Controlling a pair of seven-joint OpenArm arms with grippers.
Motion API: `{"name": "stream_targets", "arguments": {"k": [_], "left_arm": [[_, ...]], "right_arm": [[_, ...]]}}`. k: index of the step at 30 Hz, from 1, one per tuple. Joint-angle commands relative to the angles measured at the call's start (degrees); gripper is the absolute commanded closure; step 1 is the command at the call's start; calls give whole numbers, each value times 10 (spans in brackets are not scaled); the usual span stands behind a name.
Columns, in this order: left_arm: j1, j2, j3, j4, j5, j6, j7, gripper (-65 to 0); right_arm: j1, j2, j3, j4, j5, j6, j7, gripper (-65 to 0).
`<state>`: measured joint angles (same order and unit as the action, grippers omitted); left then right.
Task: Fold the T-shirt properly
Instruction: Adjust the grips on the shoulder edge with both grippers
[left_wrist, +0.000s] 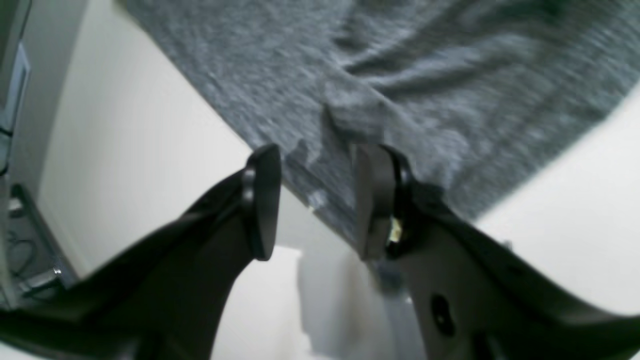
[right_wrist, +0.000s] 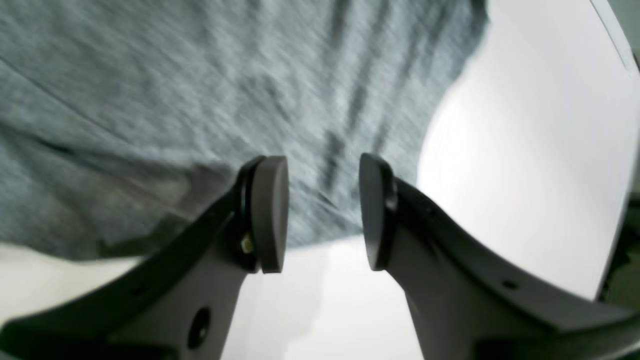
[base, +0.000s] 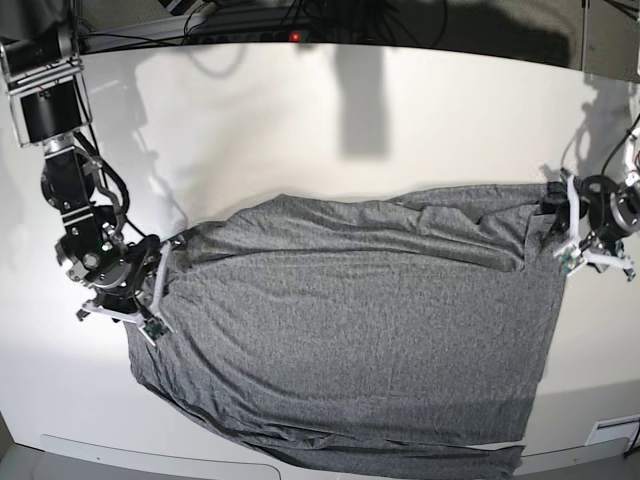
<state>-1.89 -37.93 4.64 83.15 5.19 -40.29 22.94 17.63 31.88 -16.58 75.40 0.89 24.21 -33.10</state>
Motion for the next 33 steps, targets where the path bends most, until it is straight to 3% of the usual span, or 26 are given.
{"name": "stream_targets", "arguments": {"k": [1,3,5,10,15,28,30,32,33], "left_arm": [[5,-15,-4,13,-1,3,-4,-239],[30,-21,-4,17,4,3,-14,-239],[52,-21,-4,17,52,3,-46,-239],[96,-16,-4,16,171,3,-183,-239],[94,-8,-4,-17,203,3,-206,-239],[70,33,-4,-110,272,13,-256,-231],[71,33,-4,-111,278,11,-255,-148],[73,33,-4,-111,278,5,-255,0],[75,33,-4,-111,278,3,-256,0]], "right_arm": [[15,12,5,11,8,-7,7,-240],[13,20,5,11,18,-7,6,-240],[12,23,5,11,24,-7,4,-240],[12,22,5,11,24,-7,-10,-240],[12,23,5,11,26,-7,-44,-240],[12,23,5,11,26,-7,-61,-240],[12,23,5,11,26,-6,-65,-240],[13,23,5,12,26,2,-74,-240],[13,23,5,14,26,14,-81,-240]]}}
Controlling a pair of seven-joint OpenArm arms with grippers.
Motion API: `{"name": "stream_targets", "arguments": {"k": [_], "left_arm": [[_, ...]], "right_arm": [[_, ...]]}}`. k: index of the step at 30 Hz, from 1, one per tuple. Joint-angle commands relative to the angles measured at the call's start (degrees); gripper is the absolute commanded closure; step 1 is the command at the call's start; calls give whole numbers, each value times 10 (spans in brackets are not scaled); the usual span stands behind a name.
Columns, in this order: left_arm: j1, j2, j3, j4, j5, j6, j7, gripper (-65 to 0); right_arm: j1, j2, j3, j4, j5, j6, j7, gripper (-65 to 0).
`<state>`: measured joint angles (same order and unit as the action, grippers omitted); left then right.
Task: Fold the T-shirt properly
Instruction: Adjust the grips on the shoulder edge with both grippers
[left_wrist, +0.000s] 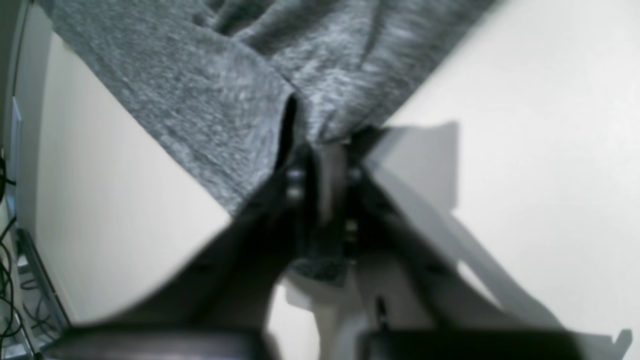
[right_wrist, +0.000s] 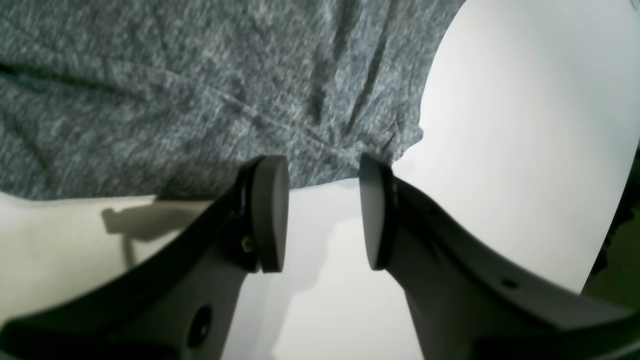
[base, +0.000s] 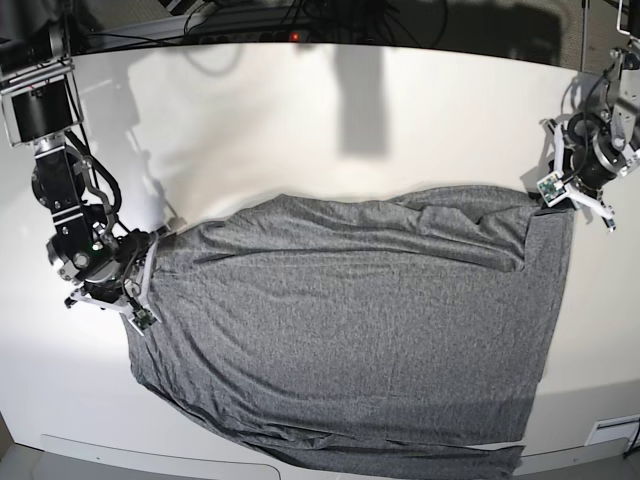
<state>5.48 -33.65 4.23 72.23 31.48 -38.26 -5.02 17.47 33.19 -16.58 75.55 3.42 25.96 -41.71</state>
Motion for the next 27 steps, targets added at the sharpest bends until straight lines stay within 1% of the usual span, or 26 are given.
{"name": "stream_targets", "arguments": {"k": [1,3,4,6,8,10,11,13,15,20,23,25,26,27], "left_arm": [[2,-9,0,-1,15,-17,23,0],[3,-10,0,-1,15,-17,24,0],[2,-10,0,-1,15,-17,24,0],[2,-10,0,-1,15,-17,24,0],[2,-10,0,-1,15,-17,24,0],[2,-10,0,-1,15,-17,24,0],[2,-10,0,-1,15,-17,24,0],[2,-9,0,-1,15,-17,24,0],[1,-9,0,-1,15,-17,24,0],[1,-8,0,-1,15,-17,24,0],[1,-8,0,-1,15,-17,24,0],[1,-8,0,-1,15,-17,24,0],[1,-8,0,-1,15,-17,24,0],[1,-8,0,-1,15,-17,24,0]], "right_arm": [[14,10,5,17,1,7,-6,-240],[14,11,5,31,15,17,-33,-240],[14,15,5,41,36,22,-45,-240],[13,24,5,64,79,42,-75,-240],[14,32,5,79,91,59,-105,-240],[9,40,5,79,93,71,-118,-240],[3,43,5,79,93,83,-117,-240],[-10,48,4,79,106,120,-117,-240],[-24,47,4,79,122,140,-117,-240],[-42,44,3,79,117,140,-86,-240],[-42,34,1,79,101,140,-62,-250],[-41,28,-9,75,99,140,-49,-313],[-41,24,-17,72,86,140,-41,-339],[-42,20,-29,69,60,140,-29,-348]]}}
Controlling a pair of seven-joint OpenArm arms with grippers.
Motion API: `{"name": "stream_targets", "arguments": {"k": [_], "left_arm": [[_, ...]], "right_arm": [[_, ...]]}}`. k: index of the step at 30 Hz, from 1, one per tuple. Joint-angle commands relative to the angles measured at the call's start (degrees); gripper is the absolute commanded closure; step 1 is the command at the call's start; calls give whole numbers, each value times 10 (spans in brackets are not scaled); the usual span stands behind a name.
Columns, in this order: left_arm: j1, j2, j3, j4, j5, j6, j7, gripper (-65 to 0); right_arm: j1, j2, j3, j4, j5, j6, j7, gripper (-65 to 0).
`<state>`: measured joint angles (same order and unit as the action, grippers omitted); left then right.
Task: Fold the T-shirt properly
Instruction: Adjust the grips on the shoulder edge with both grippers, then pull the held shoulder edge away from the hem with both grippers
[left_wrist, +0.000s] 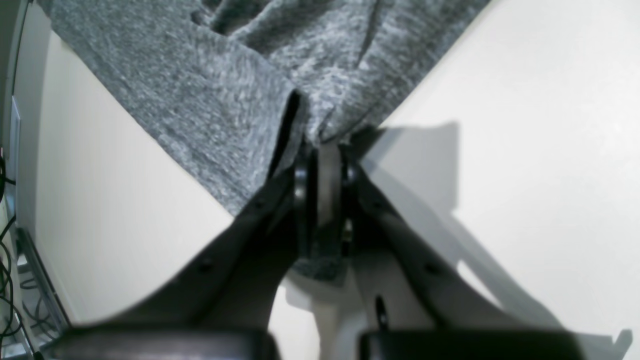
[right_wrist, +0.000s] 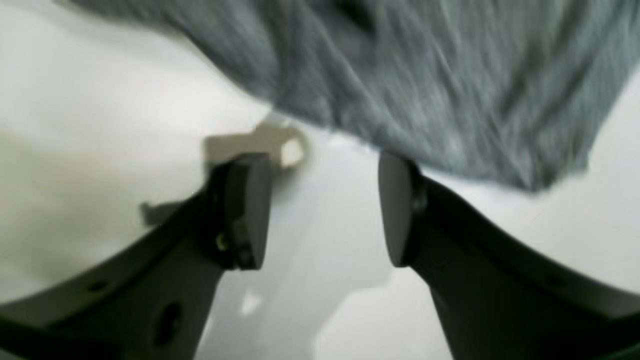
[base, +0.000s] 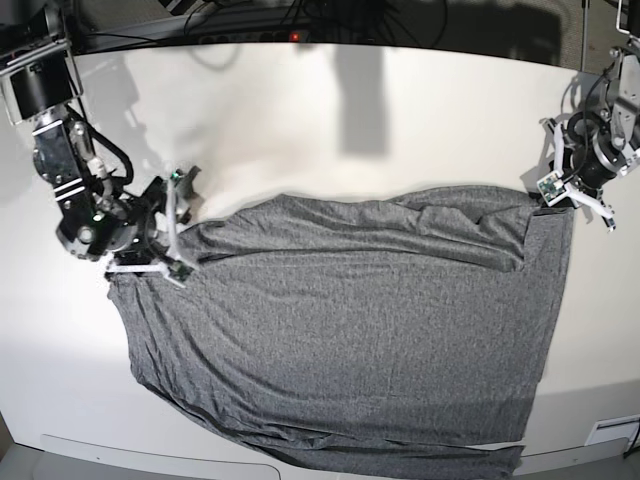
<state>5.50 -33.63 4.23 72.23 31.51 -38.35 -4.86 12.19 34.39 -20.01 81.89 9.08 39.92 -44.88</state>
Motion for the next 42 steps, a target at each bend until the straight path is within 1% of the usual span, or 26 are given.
{"name": "stream_targets", "arguments": {"k": [1,3,5,7,9,12,14,17,18,20,22,24,26,28,31,34,37,39,40,42], "left_arm": [[1,-8,0,-1,15,-17,22,0],[0,-8,0,-1,15,-17,22,0],[0,-8,0,-1,15,-17,22,0],[0,-8,0,-1,15,-17,22,0],[0,-9,0,-1,15,-17,22,0],[0,-8,0,-1,15,-17,22,0],[0,-9,0,-1,15,-17,23,0],[0,-9,0,-1,15,-17,23,0],[0,-9,0,-1,15,-17,23,0],[0,-9,0,-1,15,-17,23,0],[0,-9,0,-1,15,-17,23,0],[1,-9,0,-1,15,-17,23,0],[1,-9,0,-1,15,-17,22,0],[0,-9,0,-1,9,-17,22,0],[1,-9,0,-1,-44,-17,23,0],[2,-19,-1,2,-126,-17,23,0],[9,-56,-1,19,-218,-17,23,0],[12,-86,-1,37,-276,-17,30,0],[12,-99,-1,44,-300,-17,40,0],[12,-118,-1,63,-327,-17,68,0]], "right_arm": [[12,6,-9,2,-23,1,16,-347],[15,3,-43,-8,-70,1,38,-347],[19,4,-80,-16,-115,1,40,-347],[24,4,-108,-22,-146,1,40,-347],[31,4,-127,-26,-156,1,41,-347],[43,4,-138,-34,-160,1,43,-347],[51,4,-138,-51,-160,1,58,-346],[69,2,-138,-93,-160,1,88,-323],[74,-1,-138,-104,-160,1,90,-311],[81,-6,-138,-116,-160,1,89,-274],[81,-8,-138,-116,-160,1,89,-222],[81,-8,-138,-116,-160,1,89,-131],[81,-8,-138,-116,-160,1,88,-4],[81,-7,-138,-116,-160,1,89,0],[81,-7,-137,-116,-160,1,94,0],[81,-5,-129,-114,-154,1,89,0],[81,7,-122,-111,-111,1,57,0],[81,23,-122,-104,-69,1,42,0],[81,31,-122,-99,-43,1,33,0],[81,45,-122,-87,0,1,-1,0]]}}
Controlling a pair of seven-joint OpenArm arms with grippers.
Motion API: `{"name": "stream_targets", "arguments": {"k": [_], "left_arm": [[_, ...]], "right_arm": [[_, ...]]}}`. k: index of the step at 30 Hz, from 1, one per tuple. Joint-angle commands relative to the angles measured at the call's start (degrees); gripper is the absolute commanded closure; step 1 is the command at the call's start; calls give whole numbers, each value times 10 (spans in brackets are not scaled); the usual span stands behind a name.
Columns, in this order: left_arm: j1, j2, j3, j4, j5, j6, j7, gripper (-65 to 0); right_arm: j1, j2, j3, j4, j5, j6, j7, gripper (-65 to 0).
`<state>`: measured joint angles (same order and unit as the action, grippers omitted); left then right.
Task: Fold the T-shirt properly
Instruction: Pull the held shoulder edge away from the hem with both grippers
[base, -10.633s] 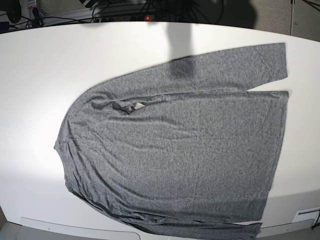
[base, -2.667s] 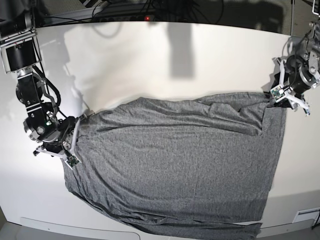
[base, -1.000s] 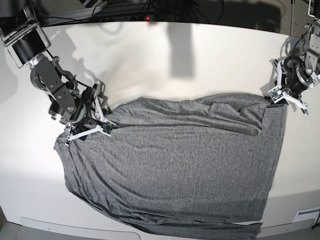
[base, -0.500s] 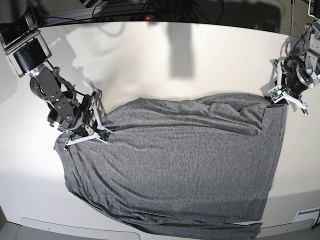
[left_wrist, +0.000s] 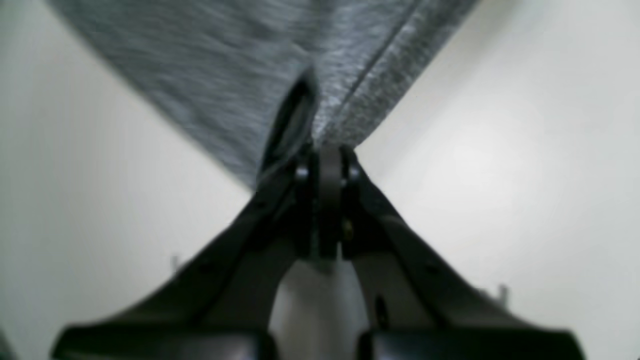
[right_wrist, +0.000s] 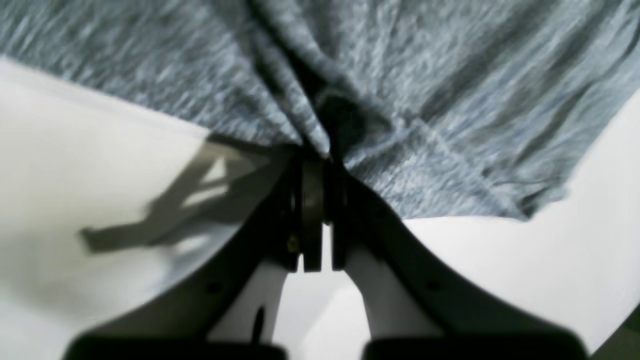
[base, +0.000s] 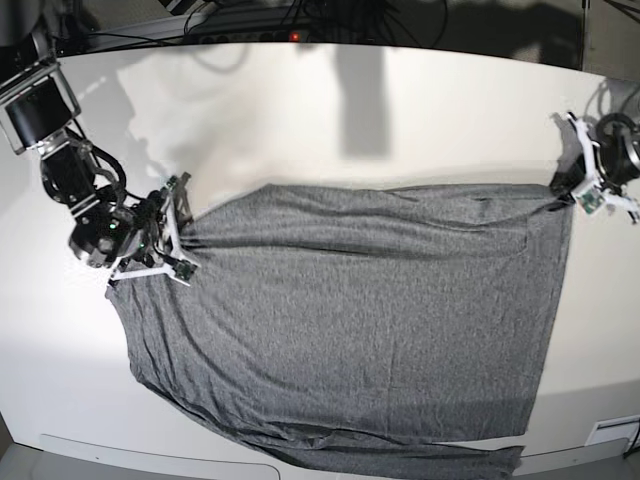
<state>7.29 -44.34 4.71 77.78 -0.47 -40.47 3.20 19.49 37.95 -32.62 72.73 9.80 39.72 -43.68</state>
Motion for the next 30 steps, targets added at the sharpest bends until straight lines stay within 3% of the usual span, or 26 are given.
{"name": "stream_targets", "arguments": {"k": [1,4,7,13,17,20,25,30], "left_arm": [[-6,-17,-6,17,-14,5,0,0],[-7,-28,-6,38,-15,5,7,0],[-15,-30,-7,45,-16,10,6,0],[-46,-26,-6,44,-38,66,15,0],[-67,-3,-6,40,-41,96,20,0],[-87,28,-6,20,-40,99,19,0],[-133,72,-6,-43,-18,103,14,0],[-177,89,-6,-82,-10,105,7,0]], "right_arm": [[8,14,4,11,10,3,-34,0],[8,29,4,28,54,3,-73,0],[8,38,6,34,61,3,-78,0],[8,38,62,34,61,3,-48,0],[9,31,117,26,61,3,-20,0],[13,15,143,3,52,3,9,0],[42,-14,147,-53,50,3,42,0],[85,-33,147,-103,24,3,56,0]]}}
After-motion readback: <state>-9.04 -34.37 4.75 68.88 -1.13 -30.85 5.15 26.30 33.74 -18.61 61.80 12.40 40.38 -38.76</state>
